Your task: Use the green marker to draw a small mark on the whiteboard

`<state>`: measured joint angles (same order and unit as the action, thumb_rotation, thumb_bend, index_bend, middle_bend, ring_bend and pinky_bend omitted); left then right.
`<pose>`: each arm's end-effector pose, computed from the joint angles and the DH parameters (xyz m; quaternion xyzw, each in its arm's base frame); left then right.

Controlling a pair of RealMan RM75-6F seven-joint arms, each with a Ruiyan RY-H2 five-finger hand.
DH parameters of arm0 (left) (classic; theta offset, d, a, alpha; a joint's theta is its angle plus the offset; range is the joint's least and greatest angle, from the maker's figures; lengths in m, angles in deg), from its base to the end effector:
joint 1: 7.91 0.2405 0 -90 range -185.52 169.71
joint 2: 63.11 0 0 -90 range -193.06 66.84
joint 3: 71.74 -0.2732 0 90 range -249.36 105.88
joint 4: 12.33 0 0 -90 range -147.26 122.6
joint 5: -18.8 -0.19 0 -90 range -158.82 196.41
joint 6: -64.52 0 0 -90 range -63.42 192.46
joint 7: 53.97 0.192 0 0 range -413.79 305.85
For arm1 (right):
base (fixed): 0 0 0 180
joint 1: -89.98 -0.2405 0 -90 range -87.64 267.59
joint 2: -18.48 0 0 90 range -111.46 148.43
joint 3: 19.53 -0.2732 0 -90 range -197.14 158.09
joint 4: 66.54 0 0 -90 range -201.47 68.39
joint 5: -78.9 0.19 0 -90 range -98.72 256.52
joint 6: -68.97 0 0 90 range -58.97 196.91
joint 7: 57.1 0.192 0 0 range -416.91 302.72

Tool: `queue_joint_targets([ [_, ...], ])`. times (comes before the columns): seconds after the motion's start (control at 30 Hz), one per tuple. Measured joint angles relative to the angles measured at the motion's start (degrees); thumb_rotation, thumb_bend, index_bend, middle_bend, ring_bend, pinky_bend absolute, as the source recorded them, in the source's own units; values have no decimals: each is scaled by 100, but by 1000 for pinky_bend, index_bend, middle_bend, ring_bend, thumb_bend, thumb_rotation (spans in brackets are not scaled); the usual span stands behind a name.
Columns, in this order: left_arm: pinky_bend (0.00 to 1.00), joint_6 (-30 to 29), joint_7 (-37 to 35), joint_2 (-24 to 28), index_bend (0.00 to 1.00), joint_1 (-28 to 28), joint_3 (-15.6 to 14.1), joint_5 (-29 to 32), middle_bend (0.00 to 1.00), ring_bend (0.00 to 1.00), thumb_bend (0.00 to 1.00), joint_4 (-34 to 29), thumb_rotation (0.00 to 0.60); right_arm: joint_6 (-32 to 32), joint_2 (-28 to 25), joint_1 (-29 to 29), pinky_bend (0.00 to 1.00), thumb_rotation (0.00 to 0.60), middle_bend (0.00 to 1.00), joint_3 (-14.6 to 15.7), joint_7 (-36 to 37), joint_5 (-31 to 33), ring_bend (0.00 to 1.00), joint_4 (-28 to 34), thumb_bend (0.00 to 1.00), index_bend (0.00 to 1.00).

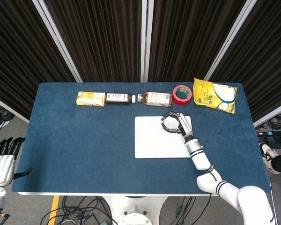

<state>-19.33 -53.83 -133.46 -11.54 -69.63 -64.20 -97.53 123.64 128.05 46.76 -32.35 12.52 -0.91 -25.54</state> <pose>-0.3500 0.2196 0.1570 -0.5815 -0.4104 -0.3582 0.6043 -0.1926 -0.4411 -0.0632 0.4011 -0.6844 0.5842 0.1718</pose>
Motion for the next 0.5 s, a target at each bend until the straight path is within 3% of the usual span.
queue_joint_targets([
  [0.33, 0, 18, -123, -40, 107, 6, -16, -17, 87, 0, 0, 96, 600, -145, 372, -164, 216, 600, 539, 47, 210, -97, 309, -565, 626, 659],
  [0.5, 0, 39, -140, -63, 107, 9, -18, 2, 87, 0, 0, 120, 600, -106, 441, -174, 216, 600, 539, 210, 271, -272, 309, -597, 624, 661],
])
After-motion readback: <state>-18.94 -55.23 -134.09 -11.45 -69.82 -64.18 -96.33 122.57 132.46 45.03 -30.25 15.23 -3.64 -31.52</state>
